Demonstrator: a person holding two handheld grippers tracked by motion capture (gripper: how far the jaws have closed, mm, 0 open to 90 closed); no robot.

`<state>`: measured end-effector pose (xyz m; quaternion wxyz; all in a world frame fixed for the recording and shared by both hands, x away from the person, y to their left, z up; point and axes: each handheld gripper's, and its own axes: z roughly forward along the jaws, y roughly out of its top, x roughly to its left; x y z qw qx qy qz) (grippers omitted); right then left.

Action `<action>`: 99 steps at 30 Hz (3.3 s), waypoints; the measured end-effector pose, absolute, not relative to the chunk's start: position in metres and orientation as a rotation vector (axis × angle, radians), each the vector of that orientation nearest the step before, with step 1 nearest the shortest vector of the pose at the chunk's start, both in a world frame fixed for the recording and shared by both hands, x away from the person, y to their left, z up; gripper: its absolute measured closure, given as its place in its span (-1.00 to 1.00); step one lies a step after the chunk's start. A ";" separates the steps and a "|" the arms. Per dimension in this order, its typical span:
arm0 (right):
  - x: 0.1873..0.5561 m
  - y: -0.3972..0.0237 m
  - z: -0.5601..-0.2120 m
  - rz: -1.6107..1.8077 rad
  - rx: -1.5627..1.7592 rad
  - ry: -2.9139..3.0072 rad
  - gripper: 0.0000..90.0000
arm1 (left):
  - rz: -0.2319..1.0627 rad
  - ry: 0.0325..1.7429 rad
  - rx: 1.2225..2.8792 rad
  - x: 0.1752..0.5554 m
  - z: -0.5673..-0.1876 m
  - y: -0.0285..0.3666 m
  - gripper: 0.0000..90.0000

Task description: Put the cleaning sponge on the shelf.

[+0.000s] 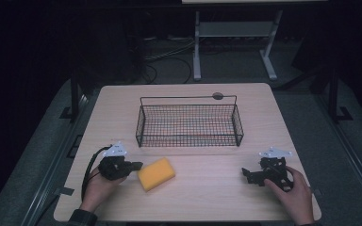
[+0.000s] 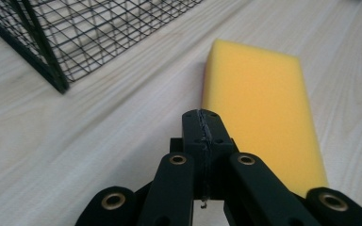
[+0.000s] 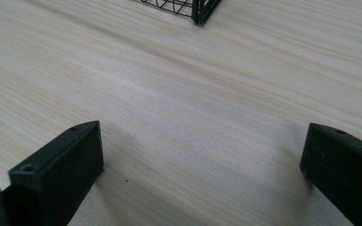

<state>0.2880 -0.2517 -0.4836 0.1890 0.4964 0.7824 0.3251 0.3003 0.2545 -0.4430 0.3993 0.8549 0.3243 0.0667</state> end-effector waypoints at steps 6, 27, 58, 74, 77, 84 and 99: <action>0.288 -0.252 -0.484 0.915 1.396 2.200 -1.00 | 0.153 0.817 2.165 0.293 -0.443 0.251 0.99; 0.288 -0.252 -0.484 0.914 1.396 2.200 -1.00 | 0.166 0.900 2.190 0.298 -0.425 0.256 -0.23; 0.288 -0.252 -0.484 0.914 1.396 2.200 -1.00 | 0.092 0.866 2.460 0.301 -0.412 0.198 -0.85; 0.288 -0.252 -0.484 0.915 1.397 2.200 -1.00 | 0.113 0.844 2.569 0.305 -0.427 0.158 -0.85; 0.288 -0.252 -0.484 0.915 1.397 2.200 -1.00 | 0.120 0.840 2.581 0.305 -0.429 0.155 -0.85; 0.288 -0.252 -0.484 0.914 1.396 2.200 -1.00 | 0.131 0.842 2.634 0.308 -0.439 0.149 -0.85; 0.288 -0.252 -0.484 0.914 1.396 2.200 -1.00 | 0.140 0.845 2.662 0.309 -0.444 0.149 -0.68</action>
